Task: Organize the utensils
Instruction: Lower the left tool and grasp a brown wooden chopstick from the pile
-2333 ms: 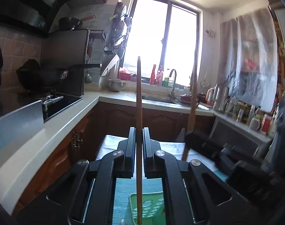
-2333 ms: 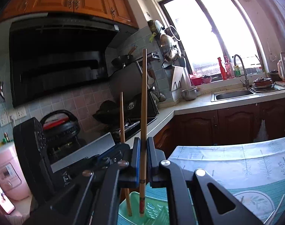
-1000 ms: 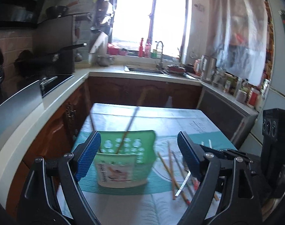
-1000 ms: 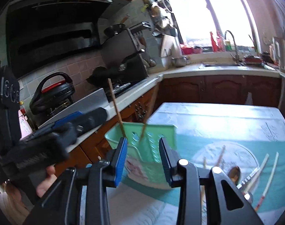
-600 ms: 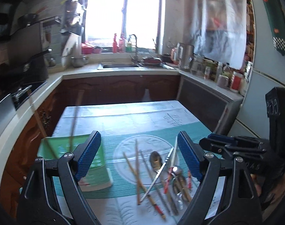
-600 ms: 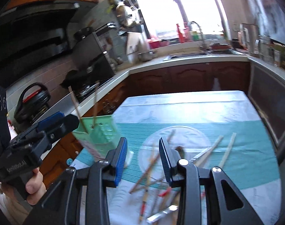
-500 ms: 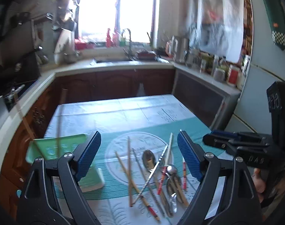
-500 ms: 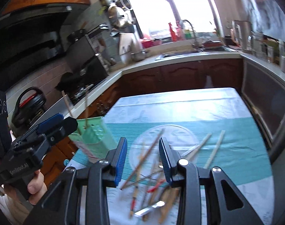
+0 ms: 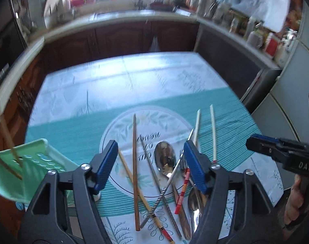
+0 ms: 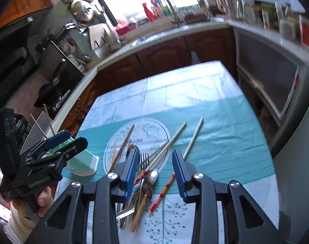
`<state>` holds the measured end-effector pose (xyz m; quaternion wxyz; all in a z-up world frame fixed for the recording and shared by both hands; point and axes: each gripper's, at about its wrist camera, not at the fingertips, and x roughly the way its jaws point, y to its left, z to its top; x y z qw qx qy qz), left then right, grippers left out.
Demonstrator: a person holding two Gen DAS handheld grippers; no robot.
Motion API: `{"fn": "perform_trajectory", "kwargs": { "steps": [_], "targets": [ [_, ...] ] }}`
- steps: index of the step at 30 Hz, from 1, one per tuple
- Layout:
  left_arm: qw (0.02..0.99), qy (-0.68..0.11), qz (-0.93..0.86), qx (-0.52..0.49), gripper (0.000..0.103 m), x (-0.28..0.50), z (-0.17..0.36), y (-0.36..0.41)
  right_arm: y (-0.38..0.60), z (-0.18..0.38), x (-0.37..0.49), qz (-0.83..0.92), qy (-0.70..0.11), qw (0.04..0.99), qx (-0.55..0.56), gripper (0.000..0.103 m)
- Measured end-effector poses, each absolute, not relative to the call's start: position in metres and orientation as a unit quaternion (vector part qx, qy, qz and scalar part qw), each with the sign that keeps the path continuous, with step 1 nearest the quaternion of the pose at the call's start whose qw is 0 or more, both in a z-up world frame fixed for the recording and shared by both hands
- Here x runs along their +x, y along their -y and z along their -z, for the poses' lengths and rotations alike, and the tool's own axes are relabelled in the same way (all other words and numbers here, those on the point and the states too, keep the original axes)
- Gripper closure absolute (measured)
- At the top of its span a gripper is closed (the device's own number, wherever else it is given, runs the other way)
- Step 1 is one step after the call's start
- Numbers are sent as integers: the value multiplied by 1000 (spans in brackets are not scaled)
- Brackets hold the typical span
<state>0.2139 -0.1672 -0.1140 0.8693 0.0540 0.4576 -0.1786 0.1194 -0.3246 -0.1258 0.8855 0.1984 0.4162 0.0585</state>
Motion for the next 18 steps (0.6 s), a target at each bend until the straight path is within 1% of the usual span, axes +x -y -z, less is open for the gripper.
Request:
{"fn": "perform_trajectory", "kwargs": {
  "steps": [2, 4, 7, 9, 13, 15, 18],
  "targets": [
    [856, -490, 160, 51, 44, 231, 126, 164, 327, 138, 133, -64, -442, 867, 220, 75],
    [844, -512, 151, 48, 48, 244, 137, 162, 328, 149, 143, -65, -463, 851, 238, 76],
    [831, -536, 135, 60, 54, 259, 152, 162, 327, 164, 161, -61, -498, 822, 269, 81],
    [822, -551, 129, 65, 61, 265, 162, 158, 327, 174, 173, -54, -518, 805, 286, 81],
    [805, -576, 124, 67, 66, 272, 186, 149, 323, 184, 189, -42, -543, 786, 294, 81],
    [800, -584, 123, 69, 73, 275, 193, 148, 321, 190, 198, -32, -557, 777, 293, 81],
    [792, -594, 124, 68, 77, 283, 203, 149, 319, 199, 207, -14, -577, 764, 289, 81]
  ]
}}
